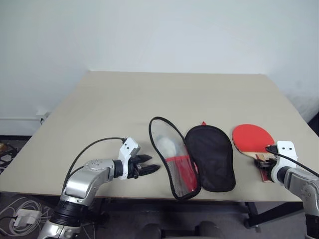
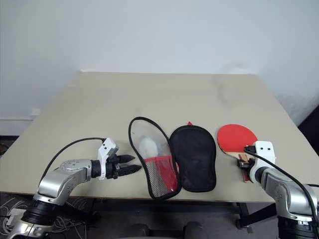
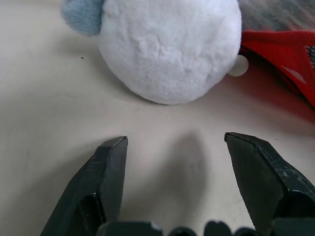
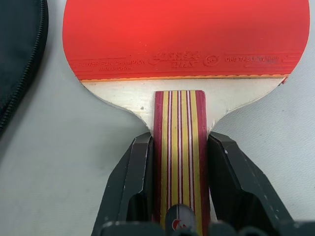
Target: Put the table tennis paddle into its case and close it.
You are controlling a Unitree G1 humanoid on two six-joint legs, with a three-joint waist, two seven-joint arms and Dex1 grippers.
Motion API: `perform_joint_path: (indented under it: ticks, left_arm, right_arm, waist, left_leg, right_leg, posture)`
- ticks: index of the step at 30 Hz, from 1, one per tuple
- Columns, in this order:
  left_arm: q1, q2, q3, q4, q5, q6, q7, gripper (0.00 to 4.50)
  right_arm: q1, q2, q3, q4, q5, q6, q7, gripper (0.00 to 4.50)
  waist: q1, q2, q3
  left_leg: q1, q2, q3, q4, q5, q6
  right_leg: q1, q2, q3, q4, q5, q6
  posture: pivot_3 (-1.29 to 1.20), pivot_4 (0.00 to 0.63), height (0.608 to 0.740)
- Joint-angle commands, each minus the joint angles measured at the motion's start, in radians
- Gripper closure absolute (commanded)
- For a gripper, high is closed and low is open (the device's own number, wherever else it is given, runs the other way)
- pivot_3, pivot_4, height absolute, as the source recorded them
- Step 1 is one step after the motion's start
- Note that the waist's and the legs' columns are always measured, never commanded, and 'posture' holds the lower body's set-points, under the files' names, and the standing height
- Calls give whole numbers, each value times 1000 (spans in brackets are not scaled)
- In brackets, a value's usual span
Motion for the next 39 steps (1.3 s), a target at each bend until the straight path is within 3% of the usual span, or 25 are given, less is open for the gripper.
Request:
perform_joint_path:
  ticks: [1, 8, 13, 19, 31, 39]
  left_arm:
    - [-21, -5, 9, -8, 2, -5, 2, 1119]
    - [-44, -22, -13, 22, 14, -13, -9, 1119]
    - [-71, -34, -27, 45, 25, -14, -17, 1119]
    - [-104, -44, -42, 49, 30, 3, -25, 1119]
    - [-148, -75, -71, 98, 47, -12, -33, 1119]
    - [-148, -83, -72, 122, 63, -34, -50, 1119]
  right_arm:
    - [-88, -35, -103, -99, 62, 92, 16, 3304]
    - [-202, -2, -107, -298, 144, 278, 10, 3304]
    - [-233, 139, -65, -424, 153, 406, -42, 3304]
    - [-159, 281, 67, -545, 118, 460, -107, 3304]
    - [-87, 436, 92, -547, 54, 460, -203, 3304]
    - [-23, 423, 109, -537, 25, 460, -197, 3304]
  waist:
    - [0, 3, 2]
    - [1, 7, 4]
    - [2, 6, 4]
    - [2, 6, 4]
    - [0, 6, 4]
    - [1, 7, 4]
  left_leg:
    - [-1, 0, 0, 0, 0, 0]
    - [-2, 1, -2, -1, 0, 0]
    - [-2, 0, -2, 1, 0, 0]
    - [-5, 0, -3, 1, 0, -1]
    - [-5, -1, -3, 1, 1, -1]
    - [-4, -1, -4, 1, 1, -1]
  right_leg:
    - [-1, 0, 0, 0, 0, 0]
    - [-2, 1, -1, 1, 0, 0]
    - [-1, 0, -2, 1, 0, 0]
    - [-4, 0, -3, 1, 0, 0]
    - [-5, 0, -3, 2, 0, 0]
    - [-4, 0, -3, 2, 0, 0]
  posture:
    - [0, 0, 716]
    - [0, 0, 716]
    - [0, 0, 716]
    - [0, 0, 716]
    - [0, 0, 716]
    - [0, 0, 716]
